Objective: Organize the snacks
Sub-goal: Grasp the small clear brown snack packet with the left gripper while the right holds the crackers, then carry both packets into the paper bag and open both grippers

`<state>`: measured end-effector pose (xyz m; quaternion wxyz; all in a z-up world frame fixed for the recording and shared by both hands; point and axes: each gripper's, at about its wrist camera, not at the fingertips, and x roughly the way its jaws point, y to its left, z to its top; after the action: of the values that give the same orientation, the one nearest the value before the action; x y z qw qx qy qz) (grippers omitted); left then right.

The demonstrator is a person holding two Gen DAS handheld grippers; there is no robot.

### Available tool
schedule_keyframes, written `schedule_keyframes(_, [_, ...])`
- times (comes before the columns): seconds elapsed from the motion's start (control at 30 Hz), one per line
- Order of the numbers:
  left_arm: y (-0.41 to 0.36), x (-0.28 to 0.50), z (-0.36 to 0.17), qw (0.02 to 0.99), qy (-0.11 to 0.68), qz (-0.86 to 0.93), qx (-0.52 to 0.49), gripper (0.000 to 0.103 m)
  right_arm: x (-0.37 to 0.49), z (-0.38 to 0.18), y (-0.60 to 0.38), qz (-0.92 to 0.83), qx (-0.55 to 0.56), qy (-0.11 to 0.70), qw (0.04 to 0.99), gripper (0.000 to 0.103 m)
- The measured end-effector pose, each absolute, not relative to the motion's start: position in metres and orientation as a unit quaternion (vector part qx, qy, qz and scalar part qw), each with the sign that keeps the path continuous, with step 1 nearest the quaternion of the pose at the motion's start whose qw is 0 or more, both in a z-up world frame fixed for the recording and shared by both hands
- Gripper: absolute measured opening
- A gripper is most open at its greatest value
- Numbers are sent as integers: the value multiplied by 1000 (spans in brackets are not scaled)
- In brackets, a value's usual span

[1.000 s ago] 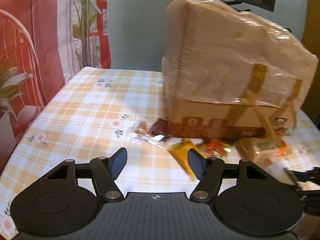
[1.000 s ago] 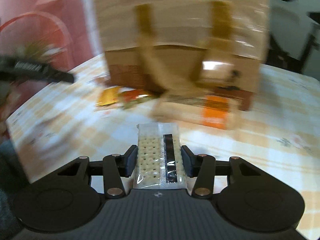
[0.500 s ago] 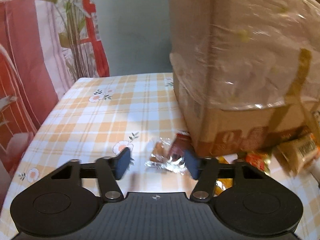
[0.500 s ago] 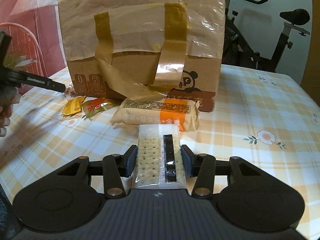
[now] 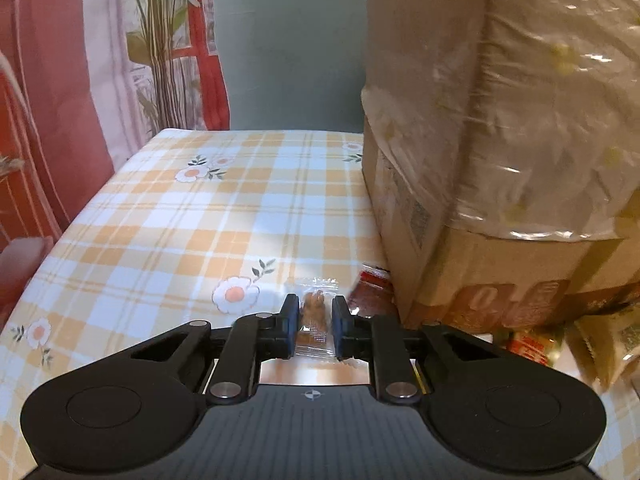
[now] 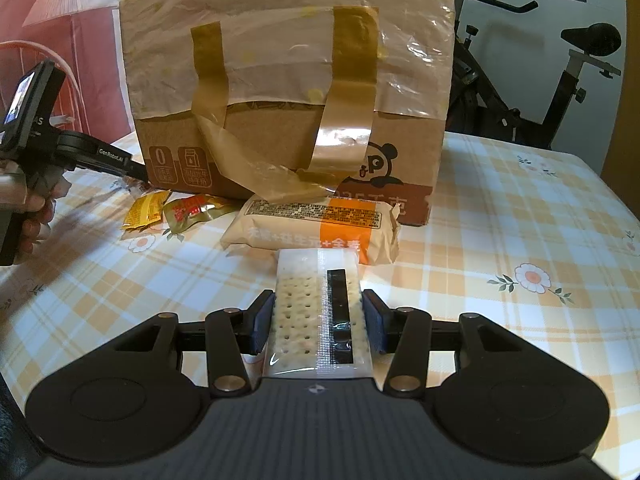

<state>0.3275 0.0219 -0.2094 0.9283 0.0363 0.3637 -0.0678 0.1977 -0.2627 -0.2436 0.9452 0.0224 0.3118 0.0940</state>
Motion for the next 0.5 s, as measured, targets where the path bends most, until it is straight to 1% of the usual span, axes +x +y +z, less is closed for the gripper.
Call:
schedule_keyframes(0.23, [24,293,-201,930,360,-73,34,18,198,-244,-264,95,25,312,945,49])
schedule_keyframes(0.5, [15,248,-180,941,329,-81,21,18,198,-244,-264,95,27,312,945,49])
